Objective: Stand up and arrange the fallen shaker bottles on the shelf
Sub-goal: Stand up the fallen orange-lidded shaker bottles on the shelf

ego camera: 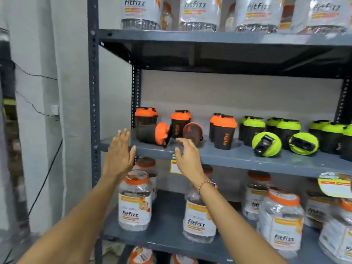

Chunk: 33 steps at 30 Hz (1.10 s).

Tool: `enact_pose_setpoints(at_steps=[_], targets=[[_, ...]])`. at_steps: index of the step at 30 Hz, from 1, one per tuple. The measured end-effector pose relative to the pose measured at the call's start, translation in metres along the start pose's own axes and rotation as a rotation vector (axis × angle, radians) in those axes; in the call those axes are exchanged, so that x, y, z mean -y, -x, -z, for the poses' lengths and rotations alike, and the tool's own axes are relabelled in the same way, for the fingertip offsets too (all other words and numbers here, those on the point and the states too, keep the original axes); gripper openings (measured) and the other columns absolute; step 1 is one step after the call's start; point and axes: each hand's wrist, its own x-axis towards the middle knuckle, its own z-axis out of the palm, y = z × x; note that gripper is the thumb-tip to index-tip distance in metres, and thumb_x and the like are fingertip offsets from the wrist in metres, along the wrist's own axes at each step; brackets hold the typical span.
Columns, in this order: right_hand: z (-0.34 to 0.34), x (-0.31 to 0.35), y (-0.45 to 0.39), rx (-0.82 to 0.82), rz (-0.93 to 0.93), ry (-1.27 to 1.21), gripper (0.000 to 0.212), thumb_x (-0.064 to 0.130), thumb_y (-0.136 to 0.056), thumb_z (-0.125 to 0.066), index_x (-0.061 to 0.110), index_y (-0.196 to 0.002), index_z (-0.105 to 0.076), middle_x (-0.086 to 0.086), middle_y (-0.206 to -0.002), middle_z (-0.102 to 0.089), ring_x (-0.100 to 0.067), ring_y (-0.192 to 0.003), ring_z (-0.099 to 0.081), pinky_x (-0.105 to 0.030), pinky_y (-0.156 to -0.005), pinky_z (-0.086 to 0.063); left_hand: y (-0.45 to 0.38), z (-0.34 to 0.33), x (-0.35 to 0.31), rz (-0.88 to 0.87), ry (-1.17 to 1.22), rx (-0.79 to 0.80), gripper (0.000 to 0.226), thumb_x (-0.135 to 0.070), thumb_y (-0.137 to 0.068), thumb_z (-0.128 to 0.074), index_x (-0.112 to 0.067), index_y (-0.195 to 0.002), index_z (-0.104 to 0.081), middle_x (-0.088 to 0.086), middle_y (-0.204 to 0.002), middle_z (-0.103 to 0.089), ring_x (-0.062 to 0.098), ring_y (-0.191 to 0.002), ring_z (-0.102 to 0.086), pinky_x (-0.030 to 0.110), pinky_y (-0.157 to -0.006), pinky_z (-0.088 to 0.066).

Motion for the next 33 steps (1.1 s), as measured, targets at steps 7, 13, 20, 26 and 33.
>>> enact_pose_setpoints(at_steps=[7, 13, 20, 26, 33], targets=[[-0.035, 0.018, -0.043, -0.116, -0.026, 0.034, 0.028, 0.003, -0.087, -0.049, 0.004, -0.11, -0.065, -0.014, -0.115, -0.063, -0.026, -0.107, -0.058, -0.024, -0.091, -0.04, -0.012, -0.016, 0.051, -0.065, -0.067, 0.073, 0.058, -0.039, -0.098, -0.028, -0.005, -0.144, -0.036, 0.014, -0.15, -0.037, 0.027, -0.143, -0.027, 0.037, -0.119, -0.01], [-0.028, 0.023, -0.101, -0.045, -0.027, 0.204, 0.029, 0.016, -0.087, -0.055, 0.007, -0.113, -0.063, -0.012, -0.121, -0.06, -0.025, -0.115, -0.055, -0.026, -0.098, -0.038, -0.013, -0.034, 0.068, -0.081, -0.041, 0.056, 0.055, -0.041, -0.094, -0.023, -0.005, -0.124, -0.052, 0.014, -0.123, -0.057, 0.03, -0.12, -0.049, 0.045, -0.115, -0.025], [-0.05, 0.046, -0.122, 0.258, 0.123, 0.536, 0.049, 0.045, -0.091, -0.044, 0.016, -0.13, -0.052, -0.006, -0.135, -0.057, -0.025, -0.124, -0.051, -0.042, -0.107, -0.034, -0.013, -0.045, 0.075, -0.135, 0.024, -0.05, 0.045, -0.035, -0.092, -0.034, -0.002, -0.115, -0.055, 0.017, -0.114, -0.058, 0.034, -0.109, -0.053, 0.047, -0.108, -0.031], [-0.056, 0.054, -0.137, 0.397, 0.165, 0.903, 0.058, 0.061, -0.081, -0.051, 0.022, -0.124, -0.056, -0.005, -0.122, -0.063, -0.027, -0.112, -0.055, -0.037, -0.086, -0.039, -0.015, -0.053, 0.08, -0.17, 0.039, -0.122, 0.041, -0.034, -0.092, -0.036, -0.004, -0.114, -0.054, 0.016, -0.113, -0.058, 0.032, -0.108, -0.052, 0.045, -0.108, -0.029], [-0.044, 0.076, -0.15, 0.533, -0.157, 0.841, 0.067, 0.064, -0.089, -0.034, 0.01, -0.12, -0.059, -0.016, -0.132, -0.056, -0.034, -0.112, -0.055, -0.034, -0.081, -0.038, -0.015, -0.054, 0.078, -0.158, 0.044, -0.109, 0.043, -0.035, -0.092, -0.036, -0.003, -0.114, -0.055, 0.017, -0.113, -0.059, 0.036, -0.108, -0.056, 0.05, -0.107, -0.035]])
